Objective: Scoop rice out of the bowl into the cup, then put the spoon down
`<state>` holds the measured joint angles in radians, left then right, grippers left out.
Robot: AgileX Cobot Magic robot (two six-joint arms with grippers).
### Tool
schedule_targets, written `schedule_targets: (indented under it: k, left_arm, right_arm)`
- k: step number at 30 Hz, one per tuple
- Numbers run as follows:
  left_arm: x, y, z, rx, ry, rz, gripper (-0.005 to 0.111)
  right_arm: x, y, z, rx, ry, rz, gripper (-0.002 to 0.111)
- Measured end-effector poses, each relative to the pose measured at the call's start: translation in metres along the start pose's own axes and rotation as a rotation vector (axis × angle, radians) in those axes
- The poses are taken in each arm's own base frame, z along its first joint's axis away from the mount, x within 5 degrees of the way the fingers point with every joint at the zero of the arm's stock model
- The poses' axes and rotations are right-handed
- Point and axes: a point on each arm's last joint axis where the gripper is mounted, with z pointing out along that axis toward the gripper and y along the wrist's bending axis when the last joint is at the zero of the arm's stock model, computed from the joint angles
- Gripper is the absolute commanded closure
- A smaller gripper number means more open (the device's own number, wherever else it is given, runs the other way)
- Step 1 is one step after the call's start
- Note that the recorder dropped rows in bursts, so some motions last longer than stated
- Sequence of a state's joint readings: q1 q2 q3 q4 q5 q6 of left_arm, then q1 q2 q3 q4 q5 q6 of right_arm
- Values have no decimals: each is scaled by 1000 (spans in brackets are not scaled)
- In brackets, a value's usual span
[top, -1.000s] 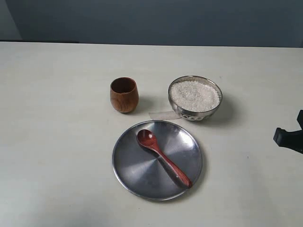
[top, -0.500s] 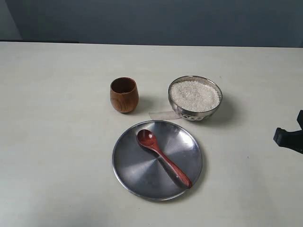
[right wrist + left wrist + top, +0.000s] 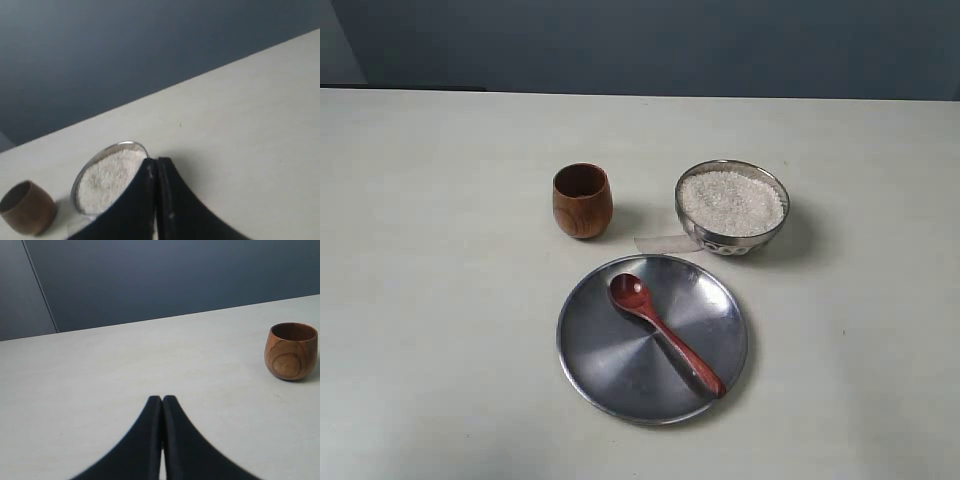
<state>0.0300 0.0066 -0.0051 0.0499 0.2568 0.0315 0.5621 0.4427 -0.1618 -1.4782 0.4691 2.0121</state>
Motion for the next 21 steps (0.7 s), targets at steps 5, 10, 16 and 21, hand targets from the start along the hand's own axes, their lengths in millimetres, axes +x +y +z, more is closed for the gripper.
schedule_targets:
  k: [5,10,16,21]
  left_arm:
    - [0,0,0,0,0,0,106]
    - [0,0,0,0,0,0,106]
    - [0,0,0,0,0,0,106]
    - [0,0,0,0,0,0,106]
  right_arm:
    - [-9,-8,-12,12,-95,44,108]
    - [-9,-17,-22,50,-151,155,108]
    - [-4,-25,-30,66,-173,297,108]
    - [-4,-26,-35,54,-190,332,108]
